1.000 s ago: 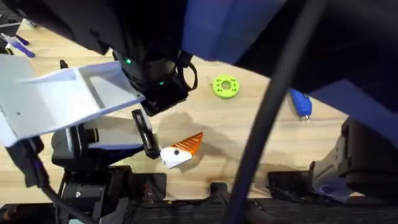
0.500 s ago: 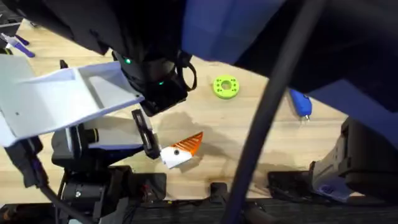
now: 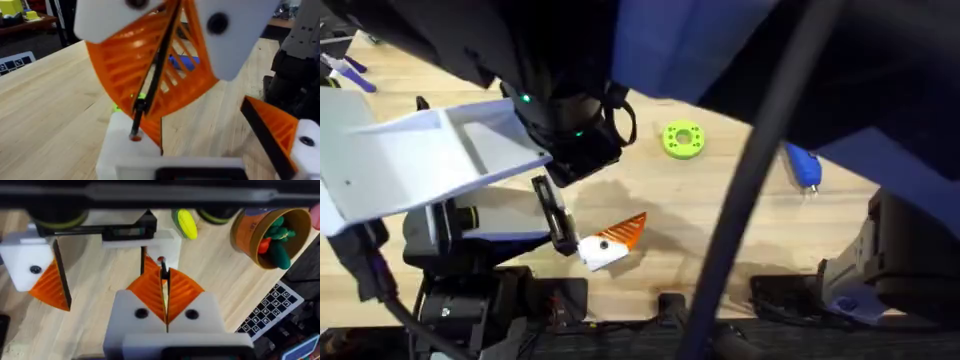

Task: Pick up the gripper from the table and insert it into the empty holder that is missing its gripper. Then pick up a screw, insert it into the mounting hole, and use the screwdriver to tighten it. Finally, clean up the table by picking up the vegetable and placing it into the bucket.

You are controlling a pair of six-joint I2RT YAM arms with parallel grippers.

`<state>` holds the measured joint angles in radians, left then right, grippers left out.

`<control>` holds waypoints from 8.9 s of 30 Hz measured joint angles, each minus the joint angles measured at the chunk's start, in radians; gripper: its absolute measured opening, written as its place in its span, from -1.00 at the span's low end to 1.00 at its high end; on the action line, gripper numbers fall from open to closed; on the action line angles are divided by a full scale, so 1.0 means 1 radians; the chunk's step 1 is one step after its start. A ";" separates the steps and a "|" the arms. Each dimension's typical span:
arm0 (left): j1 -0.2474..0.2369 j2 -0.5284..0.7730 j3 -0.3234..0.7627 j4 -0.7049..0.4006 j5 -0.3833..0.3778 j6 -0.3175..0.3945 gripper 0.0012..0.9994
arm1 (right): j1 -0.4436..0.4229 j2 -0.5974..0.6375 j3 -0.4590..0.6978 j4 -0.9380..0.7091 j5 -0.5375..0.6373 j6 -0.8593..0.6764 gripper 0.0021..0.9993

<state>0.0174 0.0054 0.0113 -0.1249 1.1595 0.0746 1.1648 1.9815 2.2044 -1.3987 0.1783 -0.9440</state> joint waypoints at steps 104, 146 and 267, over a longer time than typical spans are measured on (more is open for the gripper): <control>0.000 0.001 0.000 0.000 0.000 -0.011 0.97 | -0.017 0.032 0.035 -0.023 -0.011 0.005 -0.99; 0.000 0.001 0.000 0.000 0.000 -0.011 0.97 | -0.008 0.032 0.035 -0.026 -0.011 0.005 -0.99; 0.000 0.000 0.000 -0.002 0.005 -0.011 0.97 | -0.219 -0.203 0.045 -0.217 -0.089 0.553 0.99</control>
<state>0.0174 0.0055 0.0113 -0.1265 1.1648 0.0635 0.9454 1.7781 2.2494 -1.6157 0.0897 -0.3914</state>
